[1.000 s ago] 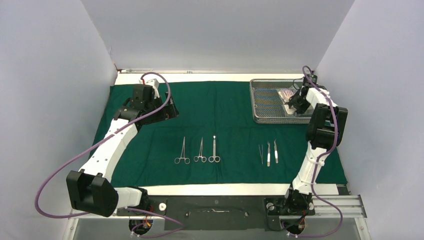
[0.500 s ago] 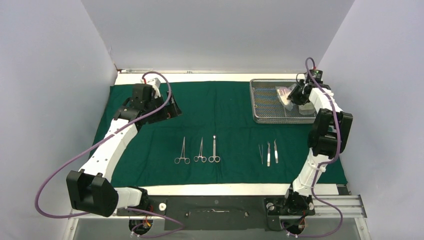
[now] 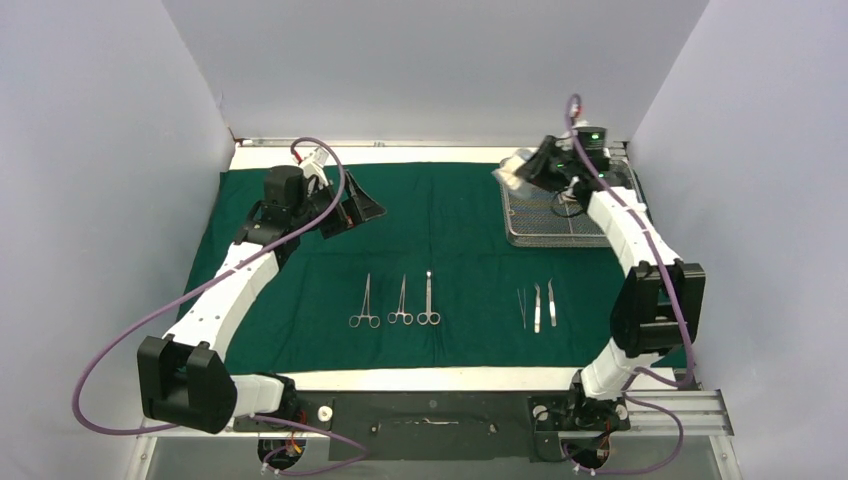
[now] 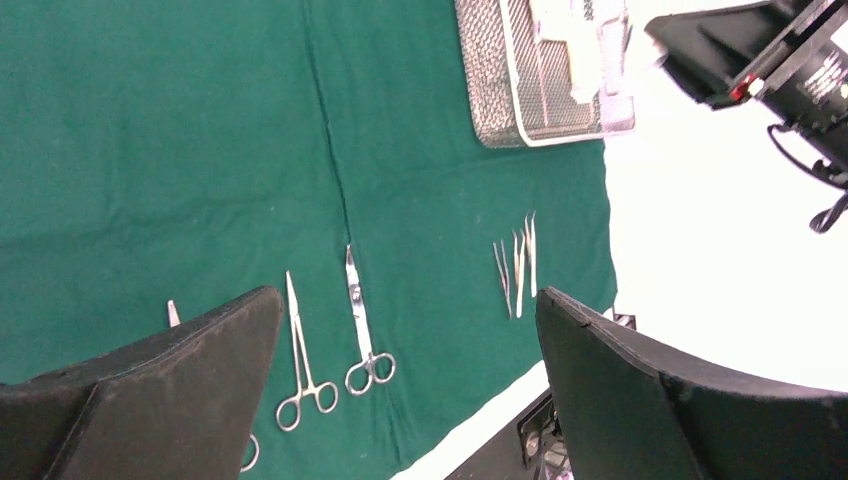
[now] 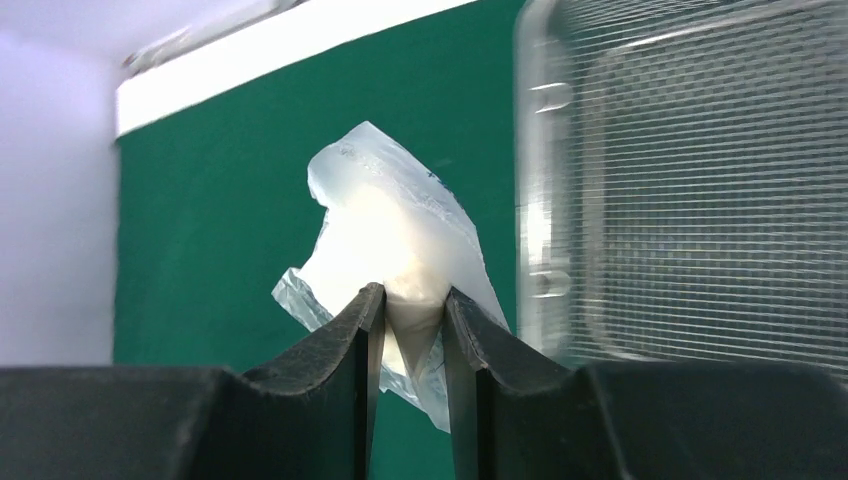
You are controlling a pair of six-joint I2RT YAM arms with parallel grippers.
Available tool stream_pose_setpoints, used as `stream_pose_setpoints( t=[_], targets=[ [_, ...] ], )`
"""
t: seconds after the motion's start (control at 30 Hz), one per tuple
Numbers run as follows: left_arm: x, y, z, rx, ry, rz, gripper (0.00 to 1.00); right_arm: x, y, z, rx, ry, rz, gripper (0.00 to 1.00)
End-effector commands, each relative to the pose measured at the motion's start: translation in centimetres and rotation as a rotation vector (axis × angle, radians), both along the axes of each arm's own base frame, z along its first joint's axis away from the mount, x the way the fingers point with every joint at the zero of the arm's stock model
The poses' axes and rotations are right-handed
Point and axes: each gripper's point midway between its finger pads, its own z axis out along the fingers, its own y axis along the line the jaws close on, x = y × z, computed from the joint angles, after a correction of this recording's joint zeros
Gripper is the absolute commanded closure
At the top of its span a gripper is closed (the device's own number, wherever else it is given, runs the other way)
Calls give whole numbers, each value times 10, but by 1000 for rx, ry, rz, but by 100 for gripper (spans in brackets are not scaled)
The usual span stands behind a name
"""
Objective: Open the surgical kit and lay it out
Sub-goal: Pick up the medical item from the container, then place the medical item in the surgical kit.
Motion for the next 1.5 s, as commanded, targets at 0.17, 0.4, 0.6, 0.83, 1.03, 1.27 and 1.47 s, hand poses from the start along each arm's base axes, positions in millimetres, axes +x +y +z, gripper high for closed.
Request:
stream_pose_setpoints(
  t=[0.17, 0.4, 0.6, 0.83, 1.03, 1.27, 1.47],
  targets=[
    [17, -13, 51, -156, -111, 3, 4, -50, 162, 50, 118, -148, 325, 75],
    [13, -36, 51, -298, -32, -113, 1, -76, 234, 46, 161, -136, 472, 75],
    [14, -43, 29, -300, 69, -146, 13, -90, 268, 36, 151, -100, 593, 75],
    [14, -45, 13, -302, 133, -162, 51, -100, 286, 27, 200, -63, 656, 74],
    [16, -40, -7, -250, 173, -134, 55, -104, 294, 29, 236, -54, 702, 74],
    [17, -39, 1, -259, 151, -165, 97, -111, 301, 27, 252, -33, 757, 76],
    [1, -17, -15, -165, 179, -150, 100, -109, 298, 22, 220, -27, 730, 29]
  ],
)
